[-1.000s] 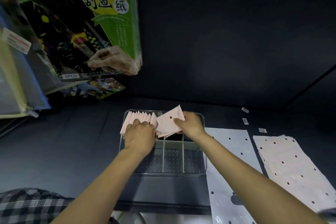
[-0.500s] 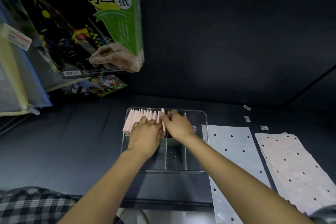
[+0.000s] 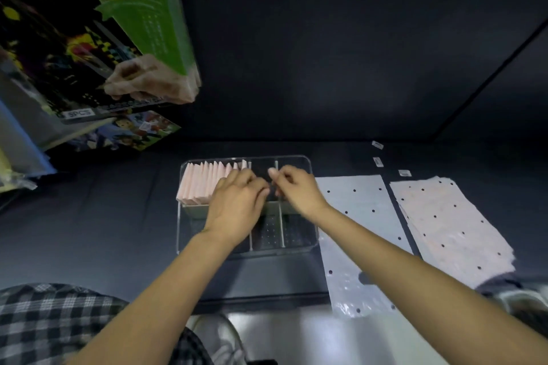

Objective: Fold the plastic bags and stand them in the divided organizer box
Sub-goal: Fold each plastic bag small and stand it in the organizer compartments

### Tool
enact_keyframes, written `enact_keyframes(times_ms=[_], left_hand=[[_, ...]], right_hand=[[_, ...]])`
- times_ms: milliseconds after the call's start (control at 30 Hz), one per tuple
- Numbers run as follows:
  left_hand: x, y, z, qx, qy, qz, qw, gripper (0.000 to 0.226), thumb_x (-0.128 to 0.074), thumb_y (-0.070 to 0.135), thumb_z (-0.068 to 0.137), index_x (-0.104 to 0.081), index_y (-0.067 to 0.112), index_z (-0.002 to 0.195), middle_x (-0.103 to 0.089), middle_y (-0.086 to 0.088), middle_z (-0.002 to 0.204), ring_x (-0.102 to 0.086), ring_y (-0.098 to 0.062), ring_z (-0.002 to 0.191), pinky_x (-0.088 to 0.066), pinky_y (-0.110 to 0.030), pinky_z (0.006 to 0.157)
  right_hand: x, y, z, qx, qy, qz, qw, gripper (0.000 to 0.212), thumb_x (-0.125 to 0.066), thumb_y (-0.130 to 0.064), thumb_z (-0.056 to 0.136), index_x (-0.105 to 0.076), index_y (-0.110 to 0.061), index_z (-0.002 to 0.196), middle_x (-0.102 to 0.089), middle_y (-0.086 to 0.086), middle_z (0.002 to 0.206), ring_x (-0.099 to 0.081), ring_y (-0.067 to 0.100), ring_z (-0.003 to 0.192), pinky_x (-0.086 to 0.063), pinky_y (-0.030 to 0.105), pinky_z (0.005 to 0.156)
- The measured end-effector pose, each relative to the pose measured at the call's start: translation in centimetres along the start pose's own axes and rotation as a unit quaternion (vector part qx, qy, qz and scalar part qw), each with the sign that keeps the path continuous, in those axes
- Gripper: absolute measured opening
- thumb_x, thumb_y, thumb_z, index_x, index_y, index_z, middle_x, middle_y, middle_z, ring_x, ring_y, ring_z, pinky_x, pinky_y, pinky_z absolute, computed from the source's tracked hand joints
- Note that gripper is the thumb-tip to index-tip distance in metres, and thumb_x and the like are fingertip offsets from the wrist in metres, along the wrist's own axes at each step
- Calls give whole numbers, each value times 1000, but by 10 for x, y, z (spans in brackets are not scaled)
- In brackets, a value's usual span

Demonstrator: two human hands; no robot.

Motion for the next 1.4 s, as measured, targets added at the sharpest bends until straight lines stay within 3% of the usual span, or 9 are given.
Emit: enact_keyframes(times_ms=[200, 433, 600, 767, 867, 933, 1067, 1200, 1400], left_hand=[[-61, 89, -32, -171, -159, -62, 970, 29, -48, 33, 96, -62, 19, 118, -58, 2, 120, -48, -19, 113, -37, -30, 96], [-157, 120, -94, -204, -383, -1, 901, 101, -64, 47, 82, 6, 22, 150, 18, 5, 156, 17, -13, 144, 13, -28, 115], [-173, 120, -103, -190, -327, 68, 923, 82, -56, 33, 92, 0, 24, 151, 20, 9, 150, 11, -16, 145, 14, -34, 115], [-155, 124, -95, -167, -254, -60, 951, 38, -53, 19, 95, -54, 31, 131, -45, 9, 143, -41, -12, 134, -26, -29, 115], [-141, 123, -81, -59, -352, -180, 917, 24, -41, 33, 100, -64, 29, 94, -67, 10, 93, -60, -4, 88, -45, -28, 84], [-125, 126, -68, -23, -381, -286, 879, 33, -42, 36, 98, -45, 22, 68, -46, 9, 65, -43, -3, 63, -37, -29, 68], [-101, 128, -40, 25, -289, -365, 885, 20, -44, 31, 96, -62, 26, 90, -63, 16, 89, -56, 3, 86, -40, -17, 85], [-87, 122, -22, 92, -83, -303, 945, 37, -49, 31, 96, -47, 35, 133, -56, 22, 121, -50, 2, 109, -38, -21, 94], [-103, 140, -28, -74, -95, -157, 980, 52, -44, 37, 96, -33, 23, 145, -23, 13, 152, -14, -2, 142, -4, -19, 117]], right_hand=[[95, 109, -96, -10, 14, -78, 997, 16, -60, -30, 90, -62, -17, 99, -65, -7, 97, -61, 6, 89, -49, 25, 84], [129, 232, -201, 1, -174, -370, 913, 84, -59, -44, 88, -5, -25, 150, 4, -12, 154, -2, 4, 143, -3, 15, 115], [129, 239, -209, 54, -121, -390, 911, 70, -43, 7, 91, -15, -22, 148, 2, -3, 155, -5, 17, 146, 2, 20, 116], [150, 221, -199, 43, -136, -311, 940, 31, -43, -18, 100, -61, -22, 125, -53, -6, 136, -46, 13, 128, -28, 13, 104], [169, 205, -193, 7, -214, -244, 946, 22, -48, -24, 98, -66, -21, 109, -67, -10, 107, -58, 5, 99, -40, 15, 86], [185, 191, -184, -10, -218, -166, 962, 14, -55, -22, 94, -68, -18, 98, -68, -17, 90, -57, -5, 81, -40, 9, 72], [208, 170, -145, -26, -140, -70, 987, 6, -61, -19, 91, -65, -21, 87, -65, -16, 79, -52, -8, 60, -37, 8, 60], [212, 175, -94, -35, -43, -83, 995, 10, -62, -21, 90, -64, -15, 99, -61, -9, 97, -55, 0, 82, -36, 5, 70], [195, 200, -46, -92, 1, -194, 977, 34, -56, -21, 93, -52, -16, 126, -55, 6, 127, -46, 20, 114, -38, 29, 93]])
Point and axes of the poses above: each hand's wrist, its own z-axis towards the middle knuckle, its own x-axis out of the back of the hand, y = z × x, the point moved 4 cm from there along z, towards the middle knuckle
